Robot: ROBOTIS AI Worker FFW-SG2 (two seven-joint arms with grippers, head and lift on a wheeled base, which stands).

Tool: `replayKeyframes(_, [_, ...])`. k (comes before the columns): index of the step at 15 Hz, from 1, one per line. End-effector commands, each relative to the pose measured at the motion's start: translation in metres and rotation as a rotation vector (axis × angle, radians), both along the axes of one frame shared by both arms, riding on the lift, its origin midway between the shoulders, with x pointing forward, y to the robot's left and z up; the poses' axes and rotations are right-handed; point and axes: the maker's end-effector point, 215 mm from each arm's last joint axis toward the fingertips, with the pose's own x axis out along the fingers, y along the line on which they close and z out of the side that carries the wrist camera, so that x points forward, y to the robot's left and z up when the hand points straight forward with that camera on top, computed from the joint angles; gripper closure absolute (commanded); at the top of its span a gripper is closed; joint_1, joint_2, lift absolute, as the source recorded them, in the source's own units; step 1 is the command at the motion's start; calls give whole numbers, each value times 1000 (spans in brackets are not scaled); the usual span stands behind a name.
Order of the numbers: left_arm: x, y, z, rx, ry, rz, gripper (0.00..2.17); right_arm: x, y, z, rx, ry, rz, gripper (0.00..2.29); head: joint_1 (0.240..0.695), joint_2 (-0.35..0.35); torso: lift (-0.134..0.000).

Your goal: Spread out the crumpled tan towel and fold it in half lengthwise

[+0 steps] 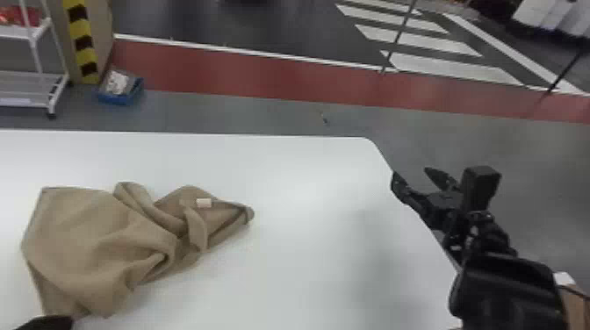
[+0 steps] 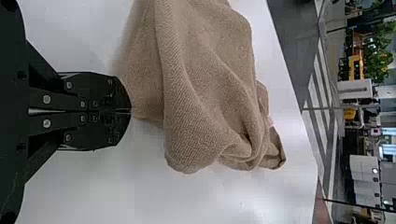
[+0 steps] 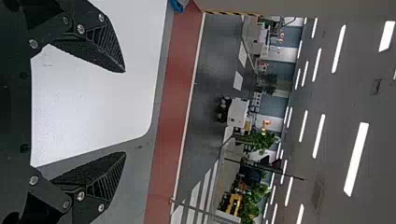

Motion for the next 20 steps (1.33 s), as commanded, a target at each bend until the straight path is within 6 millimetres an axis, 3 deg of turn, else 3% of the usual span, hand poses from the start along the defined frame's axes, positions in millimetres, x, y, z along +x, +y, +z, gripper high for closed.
replayKeyframes(1, [3, 17, 26, 2, -22, 20, 1440, 0, 0, 1, -1, -2, 2, 296, 695, -316, -124])
replayKeyframes(4, [-1, 43, 84, 7, -88, 27, 1440, -1, 14, -5, -14, 18, 50, 296, 695, -288, -124])
replayKeyframes(7, [2, 73, 104, 11, -125, 72, 1440, -1, 66, -13, -49, 58, 226, 272, 695, -241, -124])
replayKeyframes(10, [8, 97, 101, -13, -94, 150, 1436, 8, 138, -8, -118, 80, 400, 272, 695, -128, -124])
replayKeyframes(12, [9, 104, 95, -22, -75, 172, 1440, 12, 199, -10, -166, 113, 553, 272, 695, -65, -124])
replayKeyframes(13, [8, 105, 91, -24, -68, 175, 1436, 15, 221, -11, -166, 127, 591, 272, 695, 0, -124])
replayKeyframes(16, [8, 105, 85, -25, -53, 178, 1436, 13, 300, -25, -101, 215, 728, 272, 695, 83, -124])
replayKeyframes(20, [7, 106, 81, -23, -43, 180, 1436, 8, 369, -39, 59, 394, 783, 272, 695, 214, -124])
